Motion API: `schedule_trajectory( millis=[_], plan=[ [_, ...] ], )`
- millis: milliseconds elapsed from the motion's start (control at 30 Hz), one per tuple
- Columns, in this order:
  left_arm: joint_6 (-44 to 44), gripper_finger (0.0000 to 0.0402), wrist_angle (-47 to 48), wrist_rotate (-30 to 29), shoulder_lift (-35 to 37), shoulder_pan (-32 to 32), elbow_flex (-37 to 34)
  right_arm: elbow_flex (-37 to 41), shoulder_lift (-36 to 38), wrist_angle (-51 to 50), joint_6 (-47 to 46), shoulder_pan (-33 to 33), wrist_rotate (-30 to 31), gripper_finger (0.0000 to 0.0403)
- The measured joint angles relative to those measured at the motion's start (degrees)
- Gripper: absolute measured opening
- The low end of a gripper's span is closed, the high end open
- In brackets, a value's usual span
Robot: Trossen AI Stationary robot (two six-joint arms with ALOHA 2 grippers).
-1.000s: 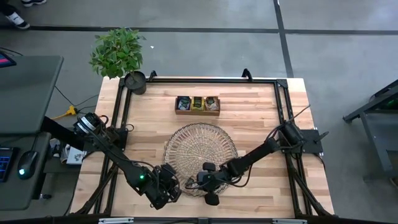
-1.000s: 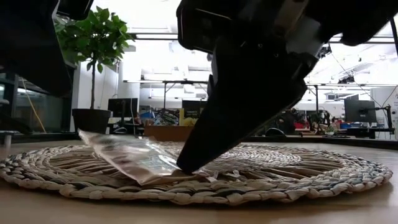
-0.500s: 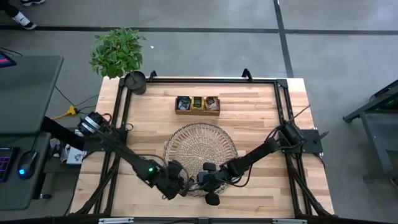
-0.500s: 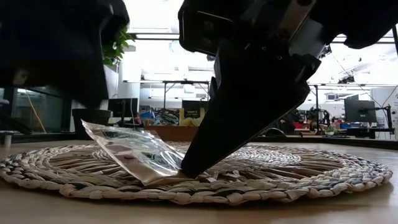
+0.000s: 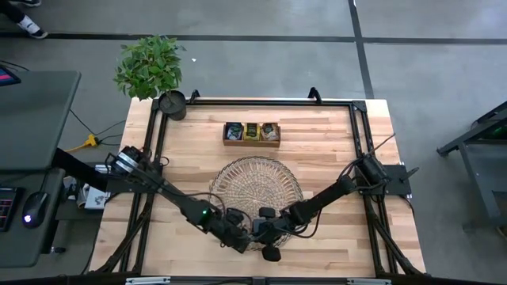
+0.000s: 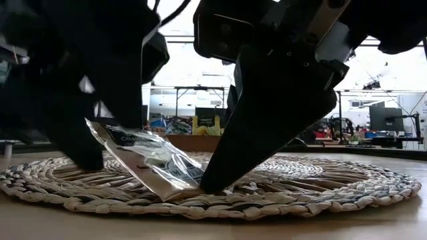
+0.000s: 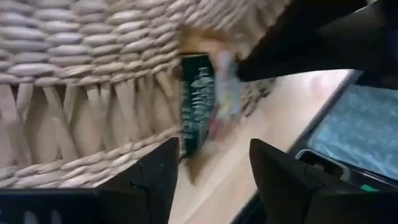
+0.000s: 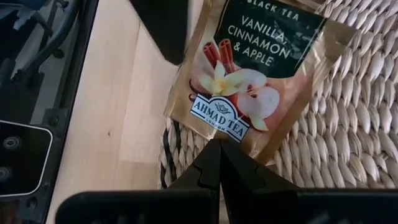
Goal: Pick & Place Tea
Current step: Put the brown tea bag in the right section of the wooden organizer
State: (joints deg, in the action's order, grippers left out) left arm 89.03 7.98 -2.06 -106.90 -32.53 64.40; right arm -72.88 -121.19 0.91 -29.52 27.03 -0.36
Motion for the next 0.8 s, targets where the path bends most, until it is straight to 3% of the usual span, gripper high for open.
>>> schedule_trajectory(
  millis=[233, 533, 800],
  plan=[
    [1.41, 0.0174, -2.3, 0.21, -2.03, -0.07, -0.09, 0.02, 0.0, -0.03, 0.0, 0.02, 0.0, 0.0],
    [1.3, 0.0016, -1.71, -3.01, -2.06, -0.07, -0.09, 0.02, -0.02, -0.03, 0.02, 0.02, 0.09, 0.0],
    [1.27, 0.0003, -0.97, -3.09, -2.06, -0.09, -0.09, 0.03, 0.17, -0.27, 0.0, -0.06, -3.19, 0.0]
  ],
)
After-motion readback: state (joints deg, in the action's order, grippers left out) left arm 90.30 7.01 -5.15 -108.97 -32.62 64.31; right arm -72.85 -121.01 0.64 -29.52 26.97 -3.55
